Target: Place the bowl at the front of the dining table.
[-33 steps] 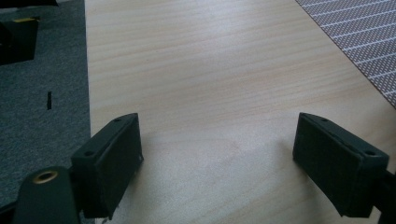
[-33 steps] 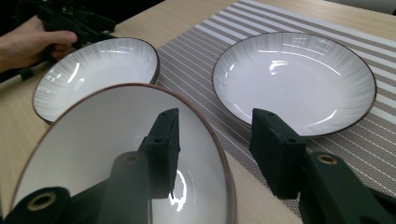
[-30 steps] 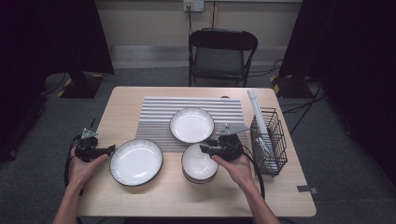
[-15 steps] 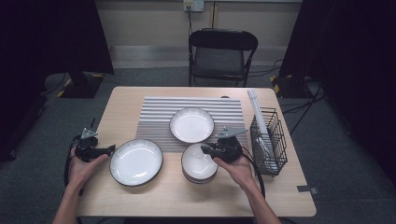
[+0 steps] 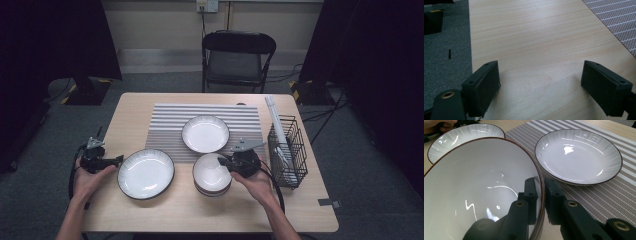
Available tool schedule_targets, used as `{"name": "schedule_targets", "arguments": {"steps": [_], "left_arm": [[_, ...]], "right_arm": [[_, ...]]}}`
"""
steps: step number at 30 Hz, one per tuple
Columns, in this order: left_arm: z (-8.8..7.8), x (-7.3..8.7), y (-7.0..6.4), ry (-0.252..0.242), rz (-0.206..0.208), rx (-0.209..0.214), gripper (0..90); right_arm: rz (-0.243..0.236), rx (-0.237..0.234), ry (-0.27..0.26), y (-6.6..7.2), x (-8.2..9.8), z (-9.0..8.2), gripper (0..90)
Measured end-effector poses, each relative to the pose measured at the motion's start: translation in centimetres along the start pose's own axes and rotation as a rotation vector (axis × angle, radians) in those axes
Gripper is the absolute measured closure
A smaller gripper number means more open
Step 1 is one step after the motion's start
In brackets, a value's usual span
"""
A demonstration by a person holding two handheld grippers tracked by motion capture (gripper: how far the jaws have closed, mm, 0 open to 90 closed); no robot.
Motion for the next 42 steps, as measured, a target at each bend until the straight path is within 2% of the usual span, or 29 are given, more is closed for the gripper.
{"name": "schedule_targets", "arguments": {"steps": [2,5,14,16,17,19,21,32,42], "left_arm": [[0.01,-0.01,0.01,-0.001,0.000,-0.001,14.8],[0.02,-0.02,0.03,0.000,0.002,-0.001,14.8],[0.03,-0.02,0.03,-0.001,0.002,-0.001,14.8],[0.02,-0.02,0.03,0.000,0.001,-0.001,14.7],[0.02,-0.02,0.03,0.000,0.002,-0.001,14.7],[0.03,-0.02,0.02,-0.001,0.001,-0.001,14.7],[0.03,-0.03,0.02,-0.001,0.001,-0.001,14.7],[0.03,-0.03,0.02,-0.001,0.001,-0.001,14.7],[0.04,-0.03,0.03,-0.001,0.001,-0.001,14.7]], "right_arm": [[-0.003,0.011,0.000,0.04,0.01,0.00,81.6],[0.031,0.005,-0.014,-0.03,0.14,-0.05,81.3],[0.036,0.023,-0.018,0.08,0.03,-0.13,82.4],[0.054,0.019,-0.042,0.02,-0.17,-0.31,83.6],[0.091,-0.005,-0.060,-0.05,-0.45,-0.54,82.9],[0.051,0.017,-0.037,0.11,-0.61,-0.58,83.0],[0.048,0.014,-0.028,0.29,-0.44,-0.32,83.0],[0.092,0.005,-0.041,0.13,-0.42,-0.30,83.1],[0.089,-0.001,-0.057,0.21,-0.63,-0.42,82.8]]}}
Point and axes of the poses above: each handheld gripper's, and its own axes: z roughly forward along the jaws, x roughly out of its underside, y roughly to its left, the point moved 7 cm from there along z, roughly forward along the jaws, and after that the axes turned 1 degree about x, right-handed, at the moved point
